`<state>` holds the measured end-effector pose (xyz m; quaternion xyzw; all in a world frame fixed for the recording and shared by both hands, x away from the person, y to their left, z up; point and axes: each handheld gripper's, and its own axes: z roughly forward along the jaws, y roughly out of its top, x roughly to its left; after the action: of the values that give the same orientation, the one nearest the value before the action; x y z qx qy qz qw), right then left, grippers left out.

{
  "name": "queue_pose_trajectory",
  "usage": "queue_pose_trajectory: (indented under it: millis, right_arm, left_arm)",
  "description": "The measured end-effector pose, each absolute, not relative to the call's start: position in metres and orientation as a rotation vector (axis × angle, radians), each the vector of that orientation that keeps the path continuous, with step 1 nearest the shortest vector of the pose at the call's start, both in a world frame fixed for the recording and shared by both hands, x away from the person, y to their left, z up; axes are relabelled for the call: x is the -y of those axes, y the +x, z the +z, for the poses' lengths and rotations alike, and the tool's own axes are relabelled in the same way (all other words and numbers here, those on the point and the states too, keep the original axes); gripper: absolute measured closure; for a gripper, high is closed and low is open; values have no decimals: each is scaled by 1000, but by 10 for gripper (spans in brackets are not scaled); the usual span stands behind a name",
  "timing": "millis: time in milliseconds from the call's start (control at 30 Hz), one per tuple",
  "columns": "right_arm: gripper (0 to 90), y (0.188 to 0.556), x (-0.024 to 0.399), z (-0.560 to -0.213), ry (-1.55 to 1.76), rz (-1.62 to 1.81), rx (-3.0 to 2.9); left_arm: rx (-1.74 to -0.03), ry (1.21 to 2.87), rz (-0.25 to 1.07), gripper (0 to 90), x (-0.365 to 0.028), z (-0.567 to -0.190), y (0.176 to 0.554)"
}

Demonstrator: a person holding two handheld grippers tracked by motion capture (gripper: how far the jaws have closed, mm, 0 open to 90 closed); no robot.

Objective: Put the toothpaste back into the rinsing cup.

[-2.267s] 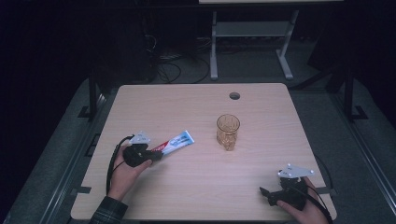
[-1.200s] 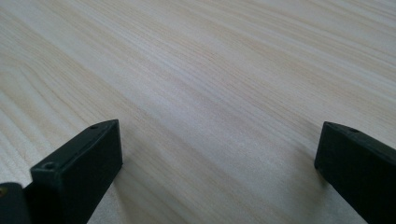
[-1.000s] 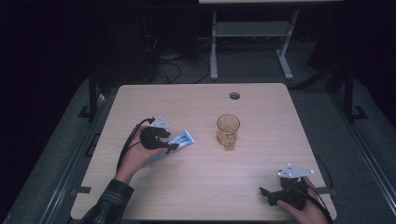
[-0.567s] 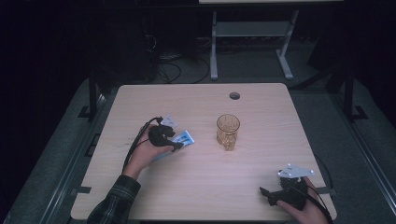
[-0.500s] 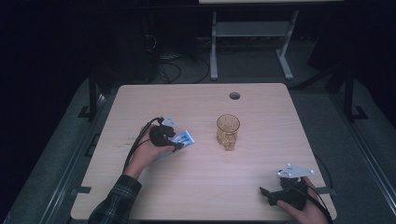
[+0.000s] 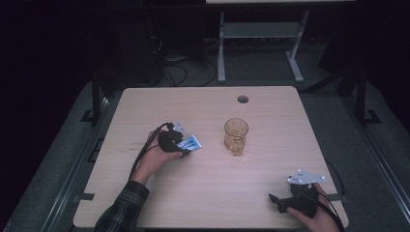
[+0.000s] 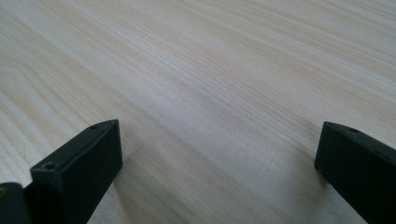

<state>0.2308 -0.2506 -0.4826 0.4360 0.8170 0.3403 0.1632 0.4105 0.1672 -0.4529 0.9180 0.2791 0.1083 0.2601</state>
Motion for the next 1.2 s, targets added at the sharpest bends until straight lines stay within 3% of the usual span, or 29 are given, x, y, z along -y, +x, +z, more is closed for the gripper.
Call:
queue_pose_trajectory:
  millis: [1067,1200]
  right_arm:
    - [2,231,251,-483,1241,971,-2332]
    - [2,231,251,-483,1241,972,-2332]
  left_arm:
    - [-784,2542,201,576,-164,-447,414]
    - [-815,2556,188,660,-164,-445,412]
